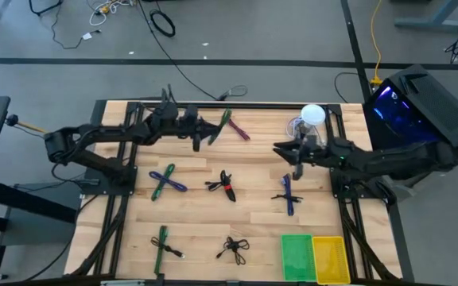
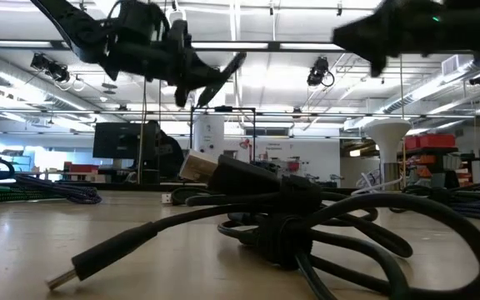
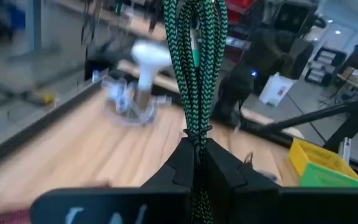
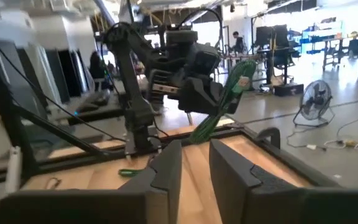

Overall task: Pick & Place USB Port
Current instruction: Put the green and black charger cable into the yellow basket, then put the red and black charger cable into the yellow basket

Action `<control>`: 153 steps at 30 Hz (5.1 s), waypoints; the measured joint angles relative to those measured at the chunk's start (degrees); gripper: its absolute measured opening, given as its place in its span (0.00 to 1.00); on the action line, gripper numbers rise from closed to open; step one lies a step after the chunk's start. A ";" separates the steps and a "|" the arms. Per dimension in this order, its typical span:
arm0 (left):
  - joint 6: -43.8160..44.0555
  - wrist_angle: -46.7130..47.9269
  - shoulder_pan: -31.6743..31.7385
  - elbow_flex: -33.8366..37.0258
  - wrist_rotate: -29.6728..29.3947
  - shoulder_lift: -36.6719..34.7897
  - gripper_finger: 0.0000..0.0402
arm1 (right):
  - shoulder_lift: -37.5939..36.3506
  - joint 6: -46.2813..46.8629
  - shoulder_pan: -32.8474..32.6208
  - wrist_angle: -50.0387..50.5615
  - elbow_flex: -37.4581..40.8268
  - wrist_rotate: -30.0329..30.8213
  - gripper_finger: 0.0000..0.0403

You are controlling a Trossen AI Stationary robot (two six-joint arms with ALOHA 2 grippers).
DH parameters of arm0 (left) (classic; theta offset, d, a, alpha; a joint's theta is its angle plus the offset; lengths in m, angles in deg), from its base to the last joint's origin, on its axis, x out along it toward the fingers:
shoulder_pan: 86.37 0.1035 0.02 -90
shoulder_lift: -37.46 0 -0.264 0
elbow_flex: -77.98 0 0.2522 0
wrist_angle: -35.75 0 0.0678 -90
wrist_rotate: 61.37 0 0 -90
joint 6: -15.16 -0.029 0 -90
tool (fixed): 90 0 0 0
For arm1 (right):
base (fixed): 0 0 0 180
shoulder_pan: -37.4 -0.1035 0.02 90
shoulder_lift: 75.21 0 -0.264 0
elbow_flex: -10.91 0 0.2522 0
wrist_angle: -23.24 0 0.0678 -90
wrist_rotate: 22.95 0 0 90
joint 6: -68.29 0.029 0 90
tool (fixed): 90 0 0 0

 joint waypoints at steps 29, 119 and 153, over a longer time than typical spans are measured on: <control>-14.15 0.18 -15.48 0.00 -12.03 -2.81 0.04 | 37.75 -5.05 0.79 -0.70 -30.64 -0.84 0.43; -12.75 39.29 -15.54 -0.02 -23.35 -22.89 0.19 | 28.23 126.29 -76.06 90.56 -41.53 8.66 0.04; -12.36 39.25 -15.53 -0.02 -23.35 -22.89 0.19 | 33.79 125.95 -75.03 93.68 -41.53 4.62 0.42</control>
